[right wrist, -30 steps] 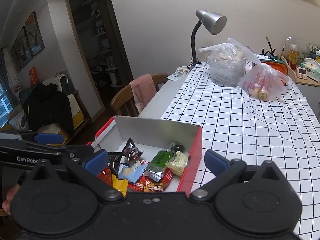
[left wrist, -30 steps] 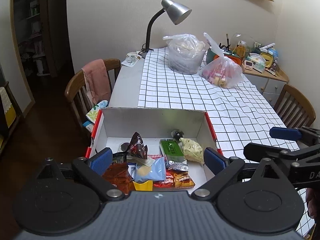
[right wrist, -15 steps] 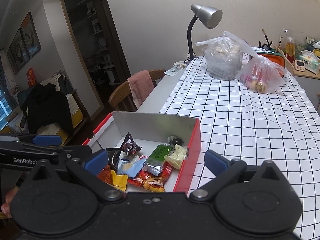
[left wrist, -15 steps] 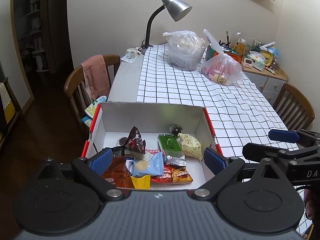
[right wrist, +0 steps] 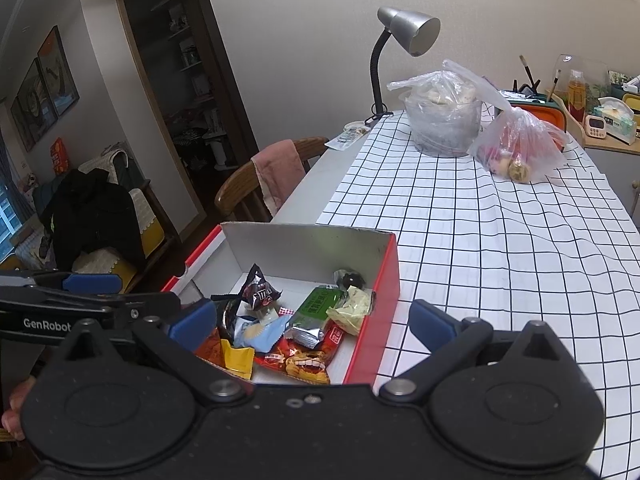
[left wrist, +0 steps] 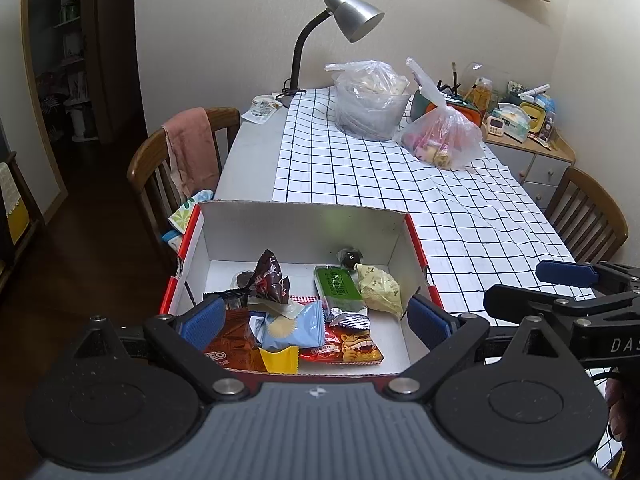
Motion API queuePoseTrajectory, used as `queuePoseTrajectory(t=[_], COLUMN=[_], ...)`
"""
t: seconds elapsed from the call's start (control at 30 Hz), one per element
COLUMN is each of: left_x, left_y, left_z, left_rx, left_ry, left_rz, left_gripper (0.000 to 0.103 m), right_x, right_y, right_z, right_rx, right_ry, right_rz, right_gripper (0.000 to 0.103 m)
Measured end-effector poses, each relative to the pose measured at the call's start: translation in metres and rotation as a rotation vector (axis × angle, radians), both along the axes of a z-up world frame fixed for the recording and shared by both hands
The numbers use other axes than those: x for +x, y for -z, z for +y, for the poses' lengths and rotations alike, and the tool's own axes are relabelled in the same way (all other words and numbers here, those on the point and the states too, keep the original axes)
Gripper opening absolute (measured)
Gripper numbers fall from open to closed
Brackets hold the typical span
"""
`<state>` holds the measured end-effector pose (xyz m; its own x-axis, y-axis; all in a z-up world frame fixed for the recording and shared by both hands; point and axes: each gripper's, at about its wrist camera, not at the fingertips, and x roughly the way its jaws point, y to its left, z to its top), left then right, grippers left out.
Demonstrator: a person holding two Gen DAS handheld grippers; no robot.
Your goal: Organize snacks
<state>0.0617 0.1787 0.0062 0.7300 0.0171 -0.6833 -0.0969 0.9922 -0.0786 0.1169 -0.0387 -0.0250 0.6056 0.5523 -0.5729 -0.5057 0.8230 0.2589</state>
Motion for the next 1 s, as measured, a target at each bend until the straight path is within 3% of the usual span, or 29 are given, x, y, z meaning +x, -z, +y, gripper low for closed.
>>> queuePoseTrajectory(t=[1.0], left_x=[-0.0028], left_y=[0.0038], left_z=[-0.0007], left_rx=[-0.003], left_ry=[-0.011], left_rz=[0.011], left_gripper=[0.098], right_x=[-0.0017], right_y=[0.0013], right_z=[0.001], right_rx=[-0.002], right_ry=[-0.003], right_rz=[0.01], right_gripper=[0.103])
